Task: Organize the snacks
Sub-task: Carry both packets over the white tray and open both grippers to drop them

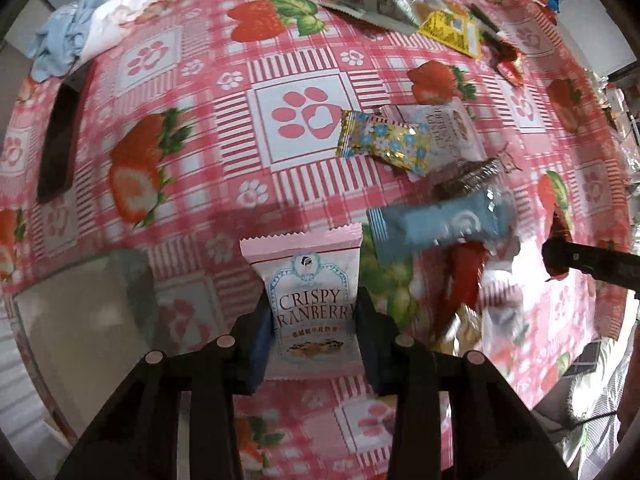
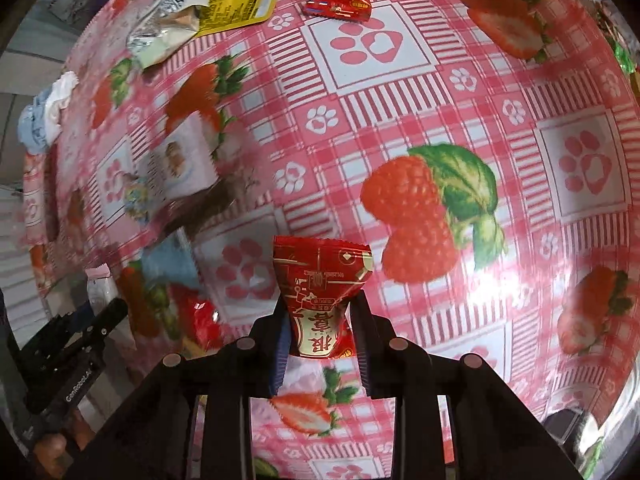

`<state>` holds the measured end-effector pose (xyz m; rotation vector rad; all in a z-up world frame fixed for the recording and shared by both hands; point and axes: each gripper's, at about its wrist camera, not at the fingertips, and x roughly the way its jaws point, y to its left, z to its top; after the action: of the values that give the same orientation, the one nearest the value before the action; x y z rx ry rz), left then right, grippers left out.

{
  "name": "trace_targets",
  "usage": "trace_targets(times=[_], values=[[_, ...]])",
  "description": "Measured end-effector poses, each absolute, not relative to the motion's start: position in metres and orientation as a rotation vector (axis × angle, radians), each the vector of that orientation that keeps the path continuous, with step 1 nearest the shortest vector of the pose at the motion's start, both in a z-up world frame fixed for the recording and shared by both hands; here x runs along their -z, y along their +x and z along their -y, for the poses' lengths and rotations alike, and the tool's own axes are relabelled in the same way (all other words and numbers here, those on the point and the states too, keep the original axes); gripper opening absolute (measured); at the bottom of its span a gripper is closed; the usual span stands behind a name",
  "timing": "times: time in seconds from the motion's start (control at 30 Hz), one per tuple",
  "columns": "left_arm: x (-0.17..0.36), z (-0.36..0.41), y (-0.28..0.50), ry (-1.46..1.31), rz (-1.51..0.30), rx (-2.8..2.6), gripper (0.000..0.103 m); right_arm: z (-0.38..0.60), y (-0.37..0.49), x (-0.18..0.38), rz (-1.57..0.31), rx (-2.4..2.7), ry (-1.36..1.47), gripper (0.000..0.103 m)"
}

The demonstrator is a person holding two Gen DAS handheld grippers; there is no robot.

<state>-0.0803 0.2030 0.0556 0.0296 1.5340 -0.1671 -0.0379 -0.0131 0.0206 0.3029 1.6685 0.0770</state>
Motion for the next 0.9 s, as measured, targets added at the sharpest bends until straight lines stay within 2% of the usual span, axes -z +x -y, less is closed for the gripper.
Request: trace_targets(times=[0.23,0.4,0.9], values=[[-0.107,-0.220,-0.116,-0.030,-1.451,0.150,0.042,0.016,-0.089,-0.051,-1.653,-0.147,0.273,0.030],[-0.124,-0.253,-0.132,-0.033,-1.406,0.105,0.042,-0.010,-0.103,-0.068,-1.646,-0.192,0.221,0.030],[-0.122,-0.379,-0.185,-0.138,-1.399,-0.187,0.042,-0.190,-0.078,-0.094,-1.648,-0.513,-0.070,0.030]])
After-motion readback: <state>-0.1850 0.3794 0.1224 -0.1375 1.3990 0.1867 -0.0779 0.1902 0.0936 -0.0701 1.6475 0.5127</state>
